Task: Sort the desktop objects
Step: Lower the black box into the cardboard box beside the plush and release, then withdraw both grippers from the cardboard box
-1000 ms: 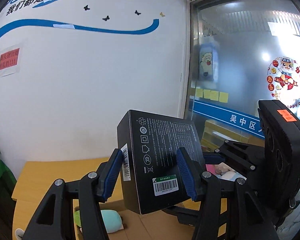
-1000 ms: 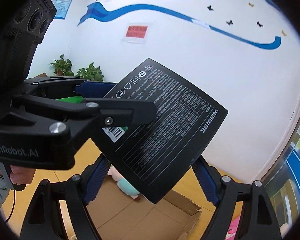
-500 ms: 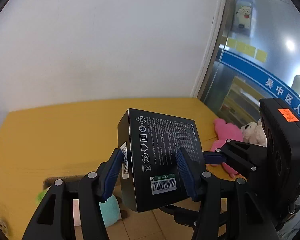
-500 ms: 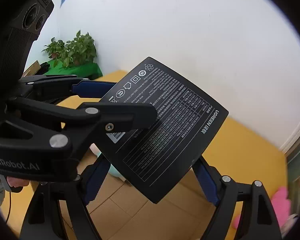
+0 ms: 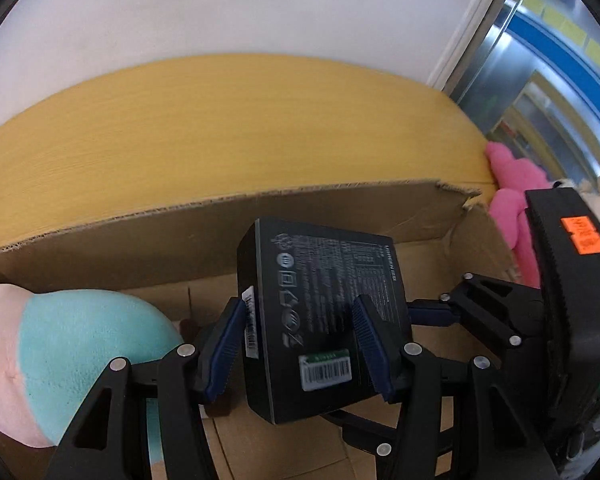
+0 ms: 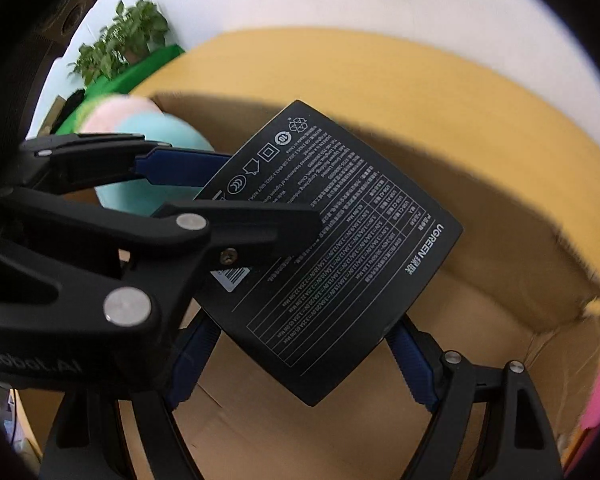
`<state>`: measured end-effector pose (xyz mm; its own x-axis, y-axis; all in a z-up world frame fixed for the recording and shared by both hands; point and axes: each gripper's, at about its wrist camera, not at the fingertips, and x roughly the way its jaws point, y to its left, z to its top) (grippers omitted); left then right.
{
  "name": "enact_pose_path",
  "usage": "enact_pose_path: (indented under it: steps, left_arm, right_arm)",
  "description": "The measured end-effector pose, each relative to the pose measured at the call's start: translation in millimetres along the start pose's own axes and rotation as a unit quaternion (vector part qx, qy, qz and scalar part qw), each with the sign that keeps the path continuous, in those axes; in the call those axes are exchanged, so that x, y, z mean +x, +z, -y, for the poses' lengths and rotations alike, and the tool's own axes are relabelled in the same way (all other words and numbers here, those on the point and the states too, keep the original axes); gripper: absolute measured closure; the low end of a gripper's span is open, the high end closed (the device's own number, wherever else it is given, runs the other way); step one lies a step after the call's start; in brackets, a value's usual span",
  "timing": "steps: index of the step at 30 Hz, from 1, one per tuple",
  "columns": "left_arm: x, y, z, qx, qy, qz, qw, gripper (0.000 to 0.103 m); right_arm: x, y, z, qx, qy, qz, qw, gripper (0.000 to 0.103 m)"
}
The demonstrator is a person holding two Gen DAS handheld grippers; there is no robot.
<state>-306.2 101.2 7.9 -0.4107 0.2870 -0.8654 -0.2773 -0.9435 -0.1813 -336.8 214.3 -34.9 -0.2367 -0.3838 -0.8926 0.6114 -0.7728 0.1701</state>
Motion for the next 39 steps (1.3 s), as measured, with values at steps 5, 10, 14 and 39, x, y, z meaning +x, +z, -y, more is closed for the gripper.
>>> enact_pose_path:
  steps: [5,10,14,39]
  left_arm:
    - [-2,-1,5,0.001,0.034,-0.007,0.9994,0.046]
    - [-45,-12,-10,-0.015,0.023,0.032,0.9991,0.046]
    - [-127,-38,-16,-0.013,0.04,0.107,0.9934,0.034]
    - [-335,-294,24,0.013,0.161,0.325,0.9318,0.0]
  right_arm:
    - [1,-4,-6,0.005,-0.007,0.005,1.0,0.02]
    - [-12,-23,-1,0.025,-0.048,-0.006,0.999,0.019]
    - [-66,-67,-11,0.044,-0.067,0.048,0.996,0.019]
    - [-242,-223,-168,0.022,-0.16,0.207,0.965,0.018]
